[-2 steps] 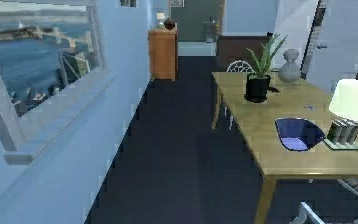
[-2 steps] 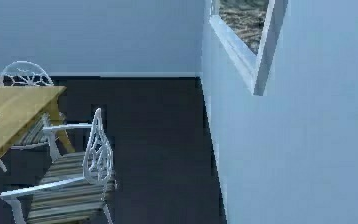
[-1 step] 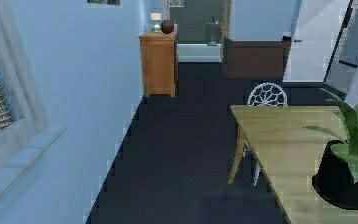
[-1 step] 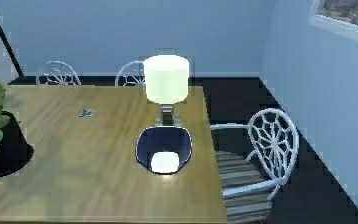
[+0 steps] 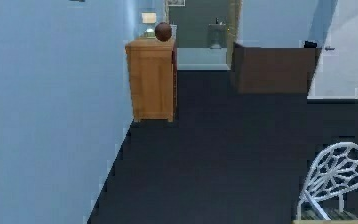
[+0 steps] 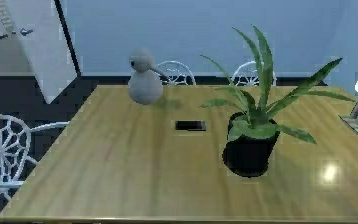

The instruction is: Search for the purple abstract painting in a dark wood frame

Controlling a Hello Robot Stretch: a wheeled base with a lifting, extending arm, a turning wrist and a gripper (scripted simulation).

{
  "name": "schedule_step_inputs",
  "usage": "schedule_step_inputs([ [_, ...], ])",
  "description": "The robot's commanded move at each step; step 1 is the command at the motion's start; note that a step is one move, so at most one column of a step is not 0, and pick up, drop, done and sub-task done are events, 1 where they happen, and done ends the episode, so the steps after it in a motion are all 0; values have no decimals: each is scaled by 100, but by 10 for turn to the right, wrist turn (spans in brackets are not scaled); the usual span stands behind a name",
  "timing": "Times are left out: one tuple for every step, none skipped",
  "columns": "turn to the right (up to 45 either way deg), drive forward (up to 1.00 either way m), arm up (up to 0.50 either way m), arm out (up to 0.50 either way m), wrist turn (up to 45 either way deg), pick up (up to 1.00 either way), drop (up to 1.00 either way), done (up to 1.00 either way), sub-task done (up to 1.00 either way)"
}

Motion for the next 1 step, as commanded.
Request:
schedule_step_inputs([
  [0,70,0,0,0,0,0,0,0],
])
